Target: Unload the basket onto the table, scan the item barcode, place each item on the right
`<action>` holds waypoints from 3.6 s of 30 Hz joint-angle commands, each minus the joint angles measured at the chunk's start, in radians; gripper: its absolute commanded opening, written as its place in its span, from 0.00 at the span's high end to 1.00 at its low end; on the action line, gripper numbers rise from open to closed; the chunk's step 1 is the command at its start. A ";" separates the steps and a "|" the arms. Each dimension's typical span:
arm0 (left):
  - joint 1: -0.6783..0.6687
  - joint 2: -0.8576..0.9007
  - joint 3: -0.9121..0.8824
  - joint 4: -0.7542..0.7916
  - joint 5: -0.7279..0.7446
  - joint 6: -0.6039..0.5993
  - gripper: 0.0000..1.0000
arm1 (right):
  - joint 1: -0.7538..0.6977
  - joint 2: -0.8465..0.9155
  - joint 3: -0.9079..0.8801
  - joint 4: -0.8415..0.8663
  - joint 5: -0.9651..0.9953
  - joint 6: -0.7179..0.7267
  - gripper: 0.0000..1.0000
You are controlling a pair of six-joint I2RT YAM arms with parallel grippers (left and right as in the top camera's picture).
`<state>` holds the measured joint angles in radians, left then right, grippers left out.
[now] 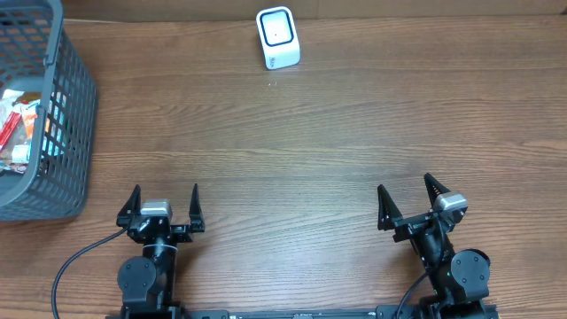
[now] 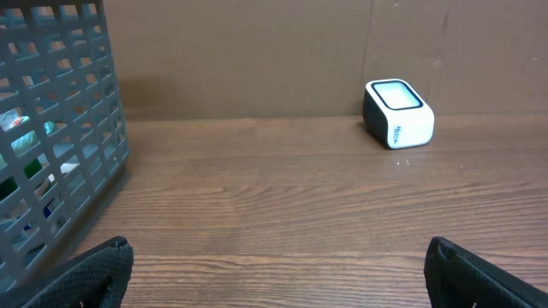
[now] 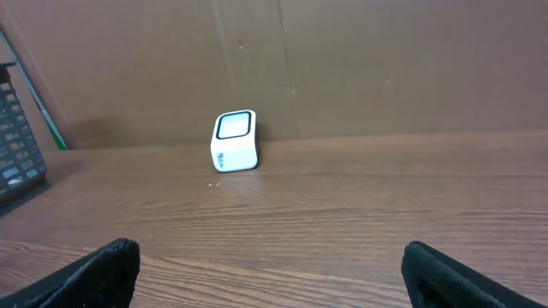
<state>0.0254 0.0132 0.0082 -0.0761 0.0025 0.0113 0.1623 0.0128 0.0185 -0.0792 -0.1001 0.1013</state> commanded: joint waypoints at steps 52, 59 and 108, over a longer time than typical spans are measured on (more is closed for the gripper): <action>-0.006 -0.008 -0.003 0.000 -0.010 0.019 0.00 | -0.005 -0.006 -0.010 0.004 0.001 0.003 0.00; -0.006 -0.008 -0.003 0.000 -0.010 0.019 0.00 | -0.005 -0.006 -0.010 0.004 0.001 0.003 0.00; -0.006 0.029 0.388 0.238 0.013 -0.045 0.00 | -0.005 -0.006 -0.010 0.004 0.001 0.003 0.00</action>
<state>0.0257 0.0193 0.2462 0.1680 0.0582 -0.0204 0.1623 0.0128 0.0185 -0.0788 -0.1001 0.1009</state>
